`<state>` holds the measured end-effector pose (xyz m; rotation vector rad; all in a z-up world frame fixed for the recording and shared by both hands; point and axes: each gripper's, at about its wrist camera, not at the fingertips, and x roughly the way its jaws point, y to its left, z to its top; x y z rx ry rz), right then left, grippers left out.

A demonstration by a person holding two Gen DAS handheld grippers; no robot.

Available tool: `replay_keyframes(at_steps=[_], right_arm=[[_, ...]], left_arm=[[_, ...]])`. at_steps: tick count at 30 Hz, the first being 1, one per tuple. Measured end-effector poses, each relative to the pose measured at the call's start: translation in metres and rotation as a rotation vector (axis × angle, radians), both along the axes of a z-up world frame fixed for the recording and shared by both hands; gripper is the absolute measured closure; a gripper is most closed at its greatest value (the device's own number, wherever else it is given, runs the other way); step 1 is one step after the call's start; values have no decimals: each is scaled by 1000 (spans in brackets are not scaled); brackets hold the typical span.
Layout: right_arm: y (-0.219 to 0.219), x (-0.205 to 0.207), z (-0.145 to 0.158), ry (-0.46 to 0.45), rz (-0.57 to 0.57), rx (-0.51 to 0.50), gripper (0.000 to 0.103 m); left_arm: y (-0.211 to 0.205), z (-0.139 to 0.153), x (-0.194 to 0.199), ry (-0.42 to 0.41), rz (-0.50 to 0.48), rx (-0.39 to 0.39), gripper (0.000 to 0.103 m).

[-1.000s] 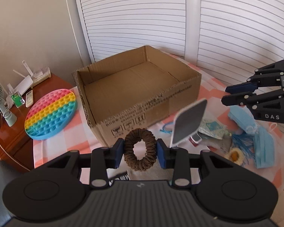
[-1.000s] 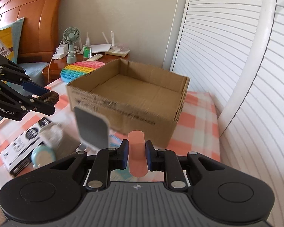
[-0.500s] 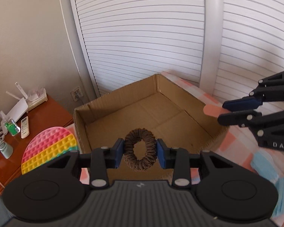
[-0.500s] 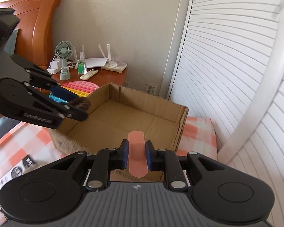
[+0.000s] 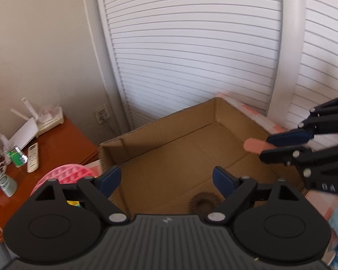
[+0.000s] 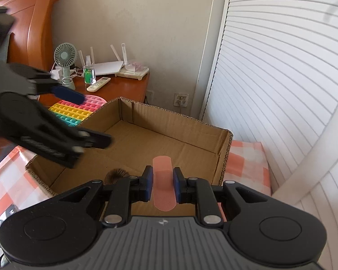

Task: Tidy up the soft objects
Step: 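Carry the hair tie and bandage into the cardboard box and release both, then move the left tool to the blue round toy while the right tool approaches the grey pouch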

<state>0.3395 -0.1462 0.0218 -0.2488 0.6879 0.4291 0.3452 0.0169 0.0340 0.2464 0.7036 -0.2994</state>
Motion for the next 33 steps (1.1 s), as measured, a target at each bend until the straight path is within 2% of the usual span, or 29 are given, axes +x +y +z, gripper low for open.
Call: replay_keyframes(at_steps=[2, 4, 5, 6, 7, 16, 25, 29, 33], right_arm=[[6, 9, 2, -5, -1, 14, 79], [10, 17, 6, -1, 1, 39, 55], [12, 18, 8, -3, -11, 41, 31], [14, 18, 11, -14, -21, 41, 15], [15, 15, 13, -25, -19, 44, 11], [15, -34, 34, -36, -30, 75, 3], [-2, -109, 47, -87, -59, 91, 0], [-11, -138, 43, -80, -75, 116, 0], [-13, -161, 25, -53, -103, 112, 0]], left_arm=[[11, 1, -9, -6, 10, 14, 14], [20, 3, -19, -12, 18, 24, 14], [24, 4, -25, -14, 22, 24, 13], [27, 6, -30, -15, 23, 21, 13], [30, 8, -36, -16, 21, 17, 13], [38, 28, -101, -74, 17, -23, 5], [36, 18, -169, -44, -3, -82, 3], [33, 9, -192, -35, -23, -87, 3], [30, -3, -209, -32, -21, -83, 3]])
